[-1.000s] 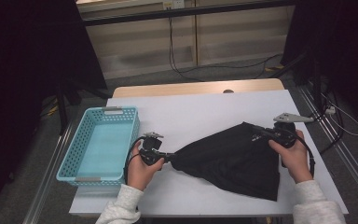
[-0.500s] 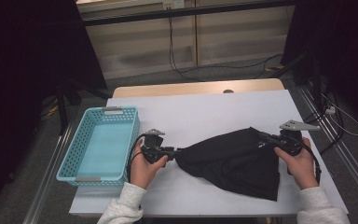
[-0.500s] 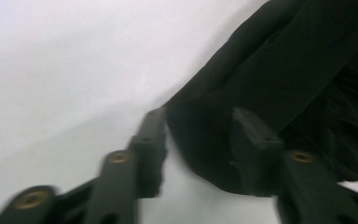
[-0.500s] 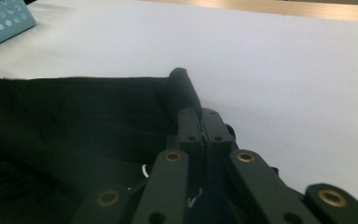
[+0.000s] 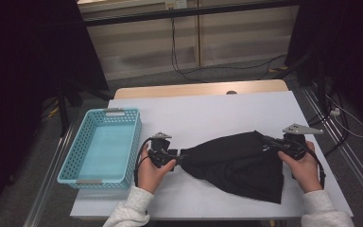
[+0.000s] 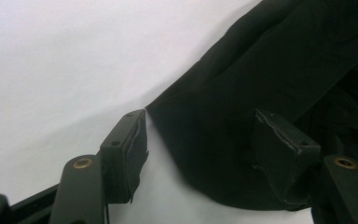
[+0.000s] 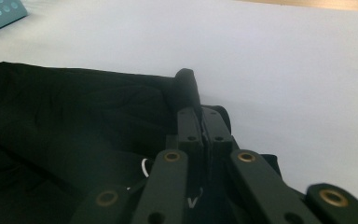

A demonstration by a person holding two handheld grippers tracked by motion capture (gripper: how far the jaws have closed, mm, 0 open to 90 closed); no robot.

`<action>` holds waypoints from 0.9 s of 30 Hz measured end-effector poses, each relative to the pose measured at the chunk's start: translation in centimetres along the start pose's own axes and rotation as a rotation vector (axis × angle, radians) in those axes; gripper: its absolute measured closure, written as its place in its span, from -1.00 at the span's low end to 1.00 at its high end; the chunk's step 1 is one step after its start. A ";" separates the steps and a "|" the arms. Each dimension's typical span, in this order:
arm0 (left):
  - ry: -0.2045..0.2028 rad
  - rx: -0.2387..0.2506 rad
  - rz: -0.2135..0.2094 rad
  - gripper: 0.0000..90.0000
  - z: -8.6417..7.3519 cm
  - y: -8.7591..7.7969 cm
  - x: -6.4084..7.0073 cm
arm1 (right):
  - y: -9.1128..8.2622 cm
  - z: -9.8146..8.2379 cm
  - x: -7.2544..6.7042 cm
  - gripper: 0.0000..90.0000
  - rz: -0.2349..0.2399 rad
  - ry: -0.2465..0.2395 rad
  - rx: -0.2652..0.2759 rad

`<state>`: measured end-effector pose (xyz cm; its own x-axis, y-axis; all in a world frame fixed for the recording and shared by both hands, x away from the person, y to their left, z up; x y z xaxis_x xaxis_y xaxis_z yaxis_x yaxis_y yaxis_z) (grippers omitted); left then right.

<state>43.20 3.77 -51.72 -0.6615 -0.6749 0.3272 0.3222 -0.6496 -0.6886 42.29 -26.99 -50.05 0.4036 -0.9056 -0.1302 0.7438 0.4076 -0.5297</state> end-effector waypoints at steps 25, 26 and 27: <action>-0.125 0.022 0.003 0.91 0.8 -3.4 -2.1 | 1.6 0.8 -3.5 0.12 0.055 -0.092 -0.055; -0.126 0.020 0.005 0.91 0.8 -3.4 -2.1 | 1.6 0.8 -3.5 0.12 0.055 -0.092 -0.055; -0.129 0.021 0.012 0.91 0.8 -3.5 -2.3 | 1.6 1.2 -3.3 0.06 0.042 -0.084 -0.044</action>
Point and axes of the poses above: each handheld gripper's, and its own axes: y roughly forward along the jaws, z roughly out of its top, x roughly to its right, the point moved 10 cm from there along y, roughly forward along the jaws, and after that the axes turned 1 degree about -x, right-handed, at the moved point
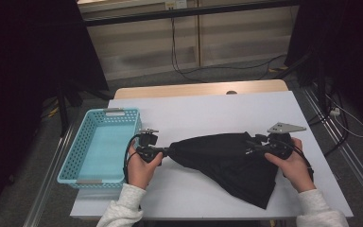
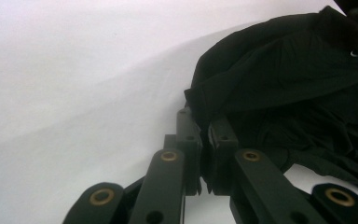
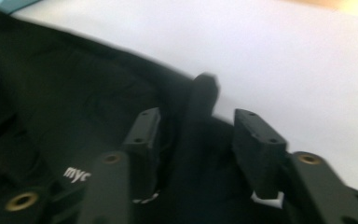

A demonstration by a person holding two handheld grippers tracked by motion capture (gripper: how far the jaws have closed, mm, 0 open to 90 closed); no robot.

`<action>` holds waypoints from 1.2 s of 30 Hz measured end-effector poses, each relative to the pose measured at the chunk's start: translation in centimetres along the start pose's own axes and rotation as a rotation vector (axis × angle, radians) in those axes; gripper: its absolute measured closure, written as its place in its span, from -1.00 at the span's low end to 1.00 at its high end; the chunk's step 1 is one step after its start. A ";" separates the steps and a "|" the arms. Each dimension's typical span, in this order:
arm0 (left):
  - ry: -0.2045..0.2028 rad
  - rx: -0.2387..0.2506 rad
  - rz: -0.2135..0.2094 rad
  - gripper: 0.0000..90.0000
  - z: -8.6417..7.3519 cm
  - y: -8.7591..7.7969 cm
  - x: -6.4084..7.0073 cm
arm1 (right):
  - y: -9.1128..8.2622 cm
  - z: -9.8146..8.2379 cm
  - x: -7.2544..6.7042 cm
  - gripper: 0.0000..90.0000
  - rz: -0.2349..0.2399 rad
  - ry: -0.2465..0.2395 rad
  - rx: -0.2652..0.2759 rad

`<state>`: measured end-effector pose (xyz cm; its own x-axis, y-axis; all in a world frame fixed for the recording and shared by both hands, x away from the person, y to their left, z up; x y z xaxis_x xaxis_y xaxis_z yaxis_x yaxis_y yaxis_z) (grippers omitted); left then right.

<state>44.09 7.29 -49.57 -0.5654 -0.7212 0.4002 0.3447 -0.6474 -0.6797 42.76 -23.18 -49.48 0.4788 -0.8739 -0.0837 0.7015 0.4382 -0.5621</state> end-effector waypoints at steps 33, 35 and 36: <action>-0.007 -0.033 0.005 0.88 -0.6 0.5 -0.7 | 5.0 0.1 1.8 0.09 -0.067 0.073 -0.116; -0.007 -0.031 0.000 0.88 -0.6 0.4 -0.6 | 6.0 -0.4 1.9 0.12 -0.073 0.083 -0.161; -0.001 -0.027 0.001 0.88 -0.5 0.4 -0.5 | 6.3 -0.3 1.9 0.18 -0.079 0.081 -0.139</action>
Point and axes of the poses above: each handheld gripper's, and its own axes: y roughly forward along the jaws, z roughly out of its top, x roughly to its right, the point moved 10 cm from there along y, roughly forward along the jaws, and after that the axes turned 1 degree about -x, right-handed, at the moved point
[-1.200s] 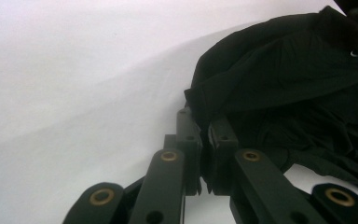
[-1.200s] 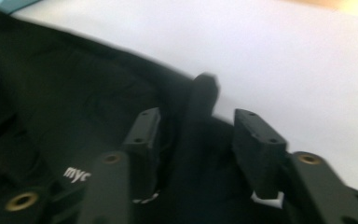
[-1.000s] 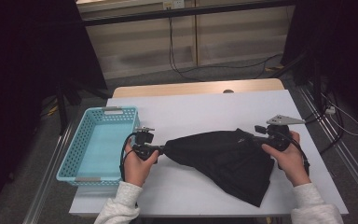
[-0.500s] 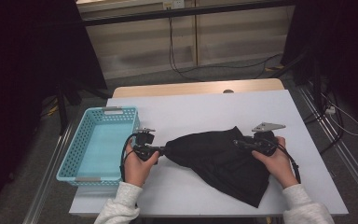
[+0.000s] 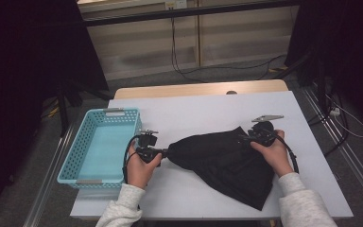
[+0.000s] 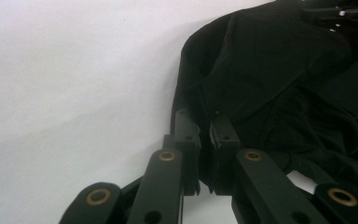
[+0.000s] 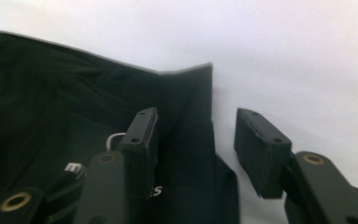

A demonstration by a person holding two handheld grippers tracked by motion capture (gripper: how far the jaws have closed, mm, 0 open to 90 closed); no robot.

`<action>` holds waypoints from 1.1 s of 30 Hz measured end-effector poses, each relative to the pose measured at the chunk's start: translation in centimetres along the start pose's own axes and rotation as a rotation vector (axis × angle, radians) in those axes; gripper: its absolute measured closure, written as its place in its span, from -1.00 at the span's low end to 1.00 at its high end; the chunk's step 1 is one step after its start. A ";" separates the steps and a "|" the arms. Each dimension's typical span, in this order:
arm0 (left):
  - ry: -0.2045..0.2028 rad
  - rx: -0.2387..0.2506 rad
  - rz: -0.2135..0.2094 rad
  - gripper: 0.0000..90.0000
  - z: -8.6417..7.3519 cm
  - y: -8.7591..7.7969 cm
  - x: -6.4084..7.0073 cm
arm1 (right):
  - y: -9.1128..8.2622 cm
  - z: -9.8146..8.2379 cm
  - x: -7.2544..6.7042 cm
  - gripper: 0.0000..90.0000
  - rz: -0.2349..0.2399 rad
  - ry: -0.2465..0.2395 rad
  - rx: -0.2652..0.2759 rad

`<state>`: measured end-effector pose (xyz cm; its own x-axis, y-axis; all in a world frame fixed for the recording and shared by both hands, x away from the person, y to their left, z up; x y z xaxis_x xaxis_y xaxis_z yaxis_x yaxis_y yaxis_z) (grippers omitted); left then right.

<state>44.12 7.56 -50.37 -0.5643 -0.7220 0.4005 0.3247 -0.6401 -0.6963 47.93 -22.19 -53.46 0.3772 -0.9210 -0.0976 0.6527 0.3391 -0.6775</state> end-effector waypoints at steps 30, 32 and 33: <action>0.026 0.033 0.041 0.14 0.2 1.6 0.3 | -3.8 -3.4 -1.5 0.88 0.042 -0.047 0.042; 0.033 0.022 0.055 0.14 0.0 1.9 0.2 | -3.7 -3.4 -1.5 0.88 0.039 -0.051 0.042; 0.035 0.010 0.059 0.14 -0.2 2.0 0.1 | -3.7 -3.4 -1.5 0.88 0.038 -0.055 0.042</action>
Point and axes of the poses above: each handheld gripper's, and its own axes: y roughly forward along the jaws, z roughly out of its top, x roughly to its right, the point moved 10 cm from there along y, roughly forward along the jaws, and after that the axes turned 1 degree about -x, right-handed, at the moved point
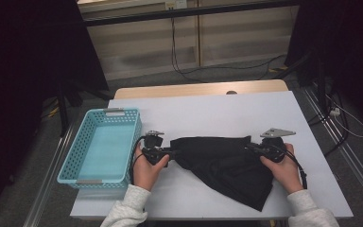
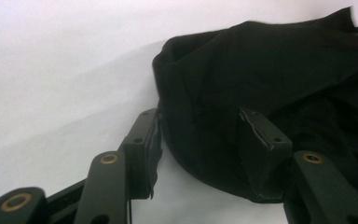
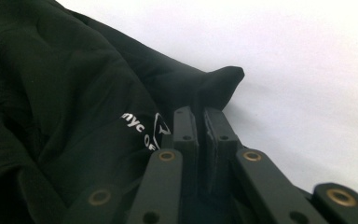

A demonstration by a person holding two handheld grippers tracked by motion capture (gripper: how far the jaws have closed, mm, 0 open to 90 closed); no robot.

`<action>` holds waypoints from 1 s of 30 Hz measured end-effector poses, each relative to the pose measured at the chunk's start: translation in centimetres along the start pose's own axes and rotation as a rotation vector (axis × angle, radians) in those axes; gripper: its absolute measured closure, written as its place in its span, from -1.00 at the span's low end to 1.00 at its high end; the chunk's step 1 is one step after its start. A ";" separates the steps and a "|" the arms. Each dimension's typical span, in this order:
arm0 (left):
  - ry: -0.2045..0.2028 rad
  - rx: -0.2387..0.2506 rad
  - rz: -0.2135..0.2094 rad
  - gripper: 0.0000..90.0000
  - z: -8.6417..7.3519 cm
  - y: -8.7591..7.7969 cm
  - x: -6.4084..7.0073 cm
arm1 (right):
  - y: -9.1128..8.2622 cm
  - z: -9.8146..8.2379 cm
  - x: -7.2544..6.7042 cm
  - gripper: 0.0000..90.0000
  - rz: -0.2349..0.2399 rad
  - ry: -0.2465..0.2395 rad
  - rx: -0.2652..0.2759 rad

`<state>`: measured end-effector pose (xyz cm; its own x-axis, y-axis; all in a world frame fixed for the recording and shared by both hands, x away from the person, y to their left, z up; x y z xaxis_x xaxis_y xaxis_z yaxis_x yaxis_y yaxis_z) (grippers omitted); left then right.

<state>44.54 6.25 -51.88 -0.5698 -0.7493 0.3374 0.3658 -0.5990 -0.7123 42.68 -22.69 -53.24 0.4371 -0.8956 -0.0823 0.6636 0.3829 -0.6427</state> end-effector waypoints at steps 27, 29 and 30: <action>-0.060 0.034 -0.106 0.88 2.3 -2.4 0.8 | -2.3 3.0 0.5 0.89 0.013 0.048 0.163; -0.061 0.045 -0.107 0.89 2.9 -2.9 0.8 | -2.7 3.7 0.6 0.89 0.010 0.050 0.194; -0.056 0.047 -0.104 0.89 3.1 -3.2 0.7 | -2.9 3.9 0.7 0.89 0.008 0.049 0.206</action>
<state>45.29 6.75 -47.46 -0.5651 -0.6961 0.4428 0.3418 -0.6861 -0.6422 43.45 -23.55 -48.44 0.4161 -0.9004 -0.1268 0.7726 0.4237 -0.4729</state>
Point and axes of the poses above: each handheld gripper's, and its own axes: y roughly forward along the jaws, z roughly out of its top, x roughly to its right, the point moved 10 cm from there along y, roughly forward along the jaws, and after that the axes turned 1 degree about -x, right-handed, at the moved point
